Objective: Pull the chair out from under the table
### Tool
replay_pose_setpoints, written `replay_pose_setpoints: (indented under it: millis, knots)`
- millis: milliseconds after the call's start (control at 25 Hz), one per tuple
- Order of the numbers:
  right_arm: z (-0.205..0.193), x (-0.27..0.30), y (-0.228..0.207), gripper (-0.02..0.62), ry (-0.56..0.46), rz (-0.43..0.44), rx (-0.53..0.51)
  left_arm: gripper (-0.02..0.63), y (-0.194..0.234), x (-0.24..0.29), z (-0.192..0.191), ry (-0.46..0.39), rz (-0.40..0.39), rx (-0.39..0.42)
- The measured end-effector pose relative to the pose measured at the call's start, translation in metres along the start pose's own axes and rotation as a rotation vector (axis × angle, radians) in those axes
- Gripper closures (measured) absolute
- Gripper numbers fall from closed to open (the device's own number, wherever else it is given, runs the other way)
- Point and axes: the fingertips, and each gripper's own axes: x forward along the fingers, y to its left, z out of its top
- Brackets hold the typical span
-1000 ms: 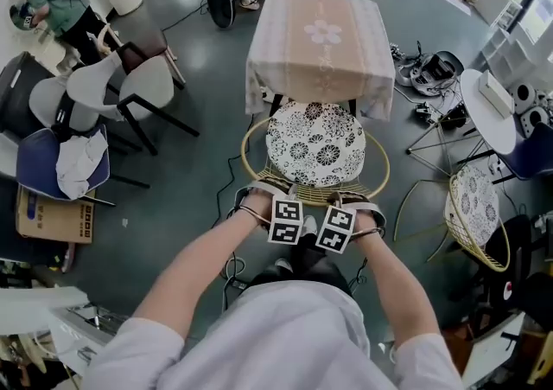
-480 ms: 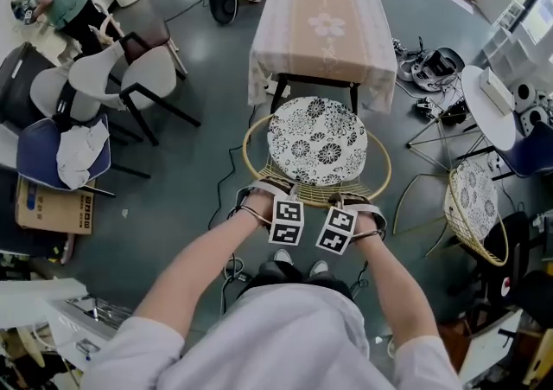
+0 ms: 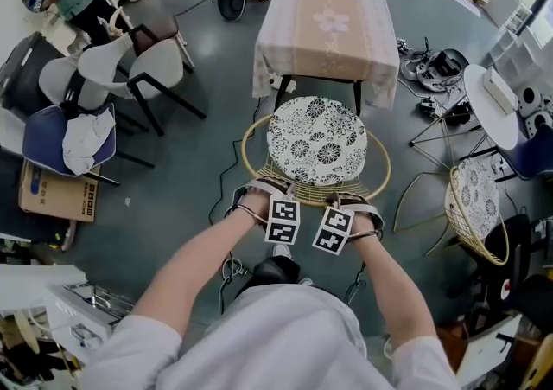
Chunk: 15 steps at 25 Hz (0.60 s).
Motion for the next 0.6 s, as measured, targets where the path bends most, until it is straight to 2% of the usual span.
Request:
replay_pose_setpoints:
  millis: [600]
  knots:
    - [-0.004, -0.017, 0.047, 0.568, -0.022, 0.007, -0.039, 0.543, -0.048, -0.012, 0.016, 0.033, 0.013, -0.036]
